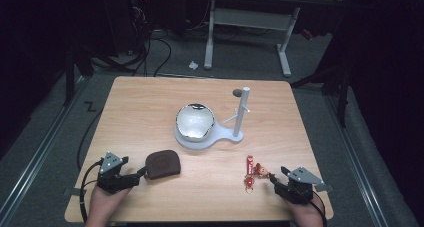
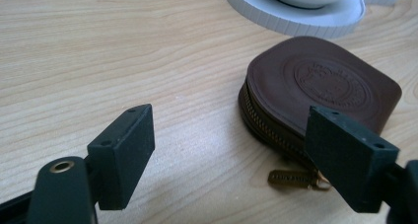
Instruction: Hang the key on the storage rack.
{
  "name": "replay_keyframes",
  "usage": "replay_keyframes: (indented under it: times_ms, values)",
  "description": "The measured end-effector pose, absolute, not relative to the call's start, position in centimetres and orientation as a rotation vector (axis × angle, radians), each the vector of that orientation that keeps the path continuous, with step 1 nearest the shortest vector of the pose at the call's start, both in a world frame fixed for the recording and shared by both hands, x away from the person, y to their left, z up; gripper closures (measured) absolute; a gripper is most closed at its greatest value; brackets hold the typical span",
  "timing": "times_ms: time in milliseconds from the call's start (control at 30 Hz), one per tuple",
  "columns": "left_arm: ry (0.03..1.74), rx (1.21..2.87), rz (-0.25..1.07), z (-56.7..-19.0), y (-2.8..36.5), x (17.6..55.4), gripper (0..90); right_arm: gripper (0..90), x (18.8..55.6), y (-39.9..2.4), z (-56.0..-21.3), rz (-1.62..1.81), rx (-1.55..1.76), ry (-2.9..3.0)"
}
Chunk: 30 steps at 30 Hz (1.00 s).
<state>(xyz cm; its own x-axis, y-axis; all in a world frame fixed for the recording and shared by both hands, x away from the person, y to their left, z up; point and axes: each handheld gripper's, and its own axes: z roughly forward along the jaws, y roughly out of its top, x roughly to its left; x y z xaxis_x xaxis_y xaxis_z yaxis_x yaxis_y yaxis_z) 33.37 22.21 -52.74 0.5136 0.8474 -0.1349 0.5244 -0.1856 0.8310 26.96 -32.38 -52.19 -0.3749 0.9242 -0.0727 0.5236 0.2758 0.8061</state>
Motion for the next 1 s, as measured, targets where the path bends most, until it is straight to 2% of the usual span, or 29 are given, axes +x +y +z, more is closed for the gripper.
replay_keyframes:
  times_ms: [333,1000]
  values:
    - [1.100,1.829,0.460,-52.3,21.9,33.4,18.1,42.7,27.2,-31.7,-51.4,0.911,1.293,2.123]
    - [1.100,1.798,0.468,-52.2,22.3,33.5,17.8,45.0,28.7,-30.2,-49.3,0.828,1.265,2.290]
